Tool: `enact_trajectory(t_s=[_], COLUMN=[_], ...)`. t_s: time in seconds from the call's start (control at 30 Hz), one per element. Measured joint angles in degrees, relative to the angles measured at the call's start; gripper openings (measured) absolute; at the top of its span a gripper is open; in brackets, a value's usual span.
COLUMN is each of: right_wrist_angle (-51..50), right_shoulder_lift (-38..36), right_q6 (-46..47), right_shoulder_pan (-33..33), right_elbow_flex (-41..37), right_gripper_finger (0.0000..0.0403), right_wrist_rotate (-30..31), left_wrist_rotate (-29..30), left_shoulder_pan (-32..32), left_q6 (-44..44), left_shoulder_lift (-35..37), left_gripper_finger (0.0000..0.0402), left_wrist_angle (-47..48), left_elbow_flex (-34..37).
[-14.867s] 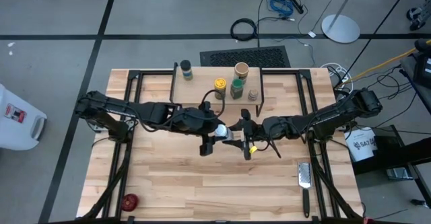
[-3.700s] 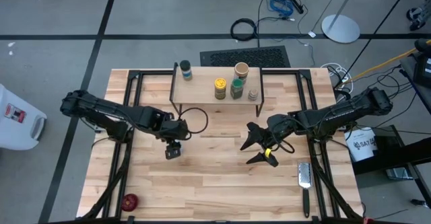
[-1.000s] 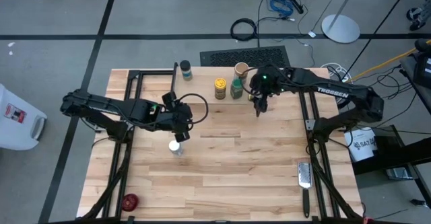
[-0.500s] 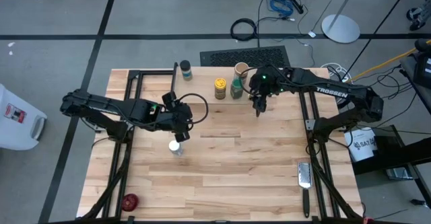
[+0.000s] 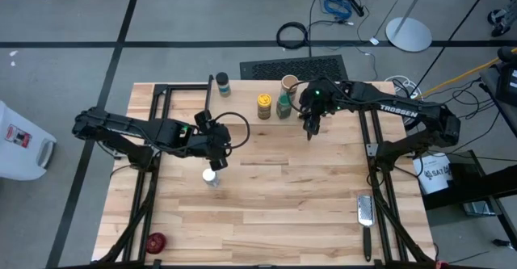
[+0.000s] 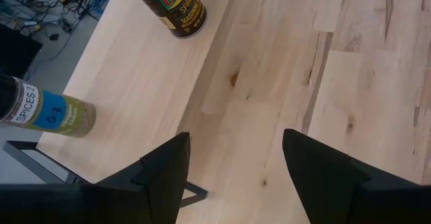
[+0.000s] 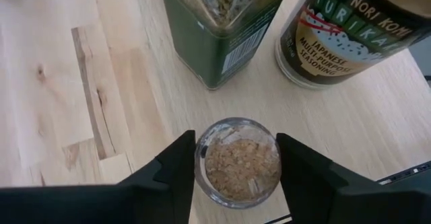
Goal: Shelf spices
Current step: Remove the transparent seasoning bottle from the shelf
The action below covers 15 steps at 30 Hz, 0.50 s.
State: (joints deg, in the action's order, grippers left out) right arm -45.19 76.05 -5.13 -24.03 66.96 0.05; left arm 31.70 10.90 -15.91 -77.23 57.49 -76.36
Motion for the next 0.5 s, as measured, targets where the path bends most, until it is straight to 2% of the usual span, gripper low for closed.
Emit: enact_trajectory(t_s=[0.2, 0.5], right_wrist_angle=[-0.42, -1.6], right_shoulder_lift=[-1.03, -7.28], right_q6=[1.06, 4.75], right_shoulder_pan=[0.44, 3.19], right_elbow_flex=[0.0, 0.0], right_gripper_finger=[0.0174, 0.0168], right_wrist_rotate=[-0.2, -2.58], left_wrist_rotate=[0.0, 0.0], left_shoulder_pan=[0.01, 0.01], left_q6=[0.14, 0.14], left_shoulder_lift=[0.0, 0.0], left_gripper_finger=[0.0247, 0.0247], left_wrist_angle=[0.0, 0.0], left_elbow_flex=[0.0, 0.0])
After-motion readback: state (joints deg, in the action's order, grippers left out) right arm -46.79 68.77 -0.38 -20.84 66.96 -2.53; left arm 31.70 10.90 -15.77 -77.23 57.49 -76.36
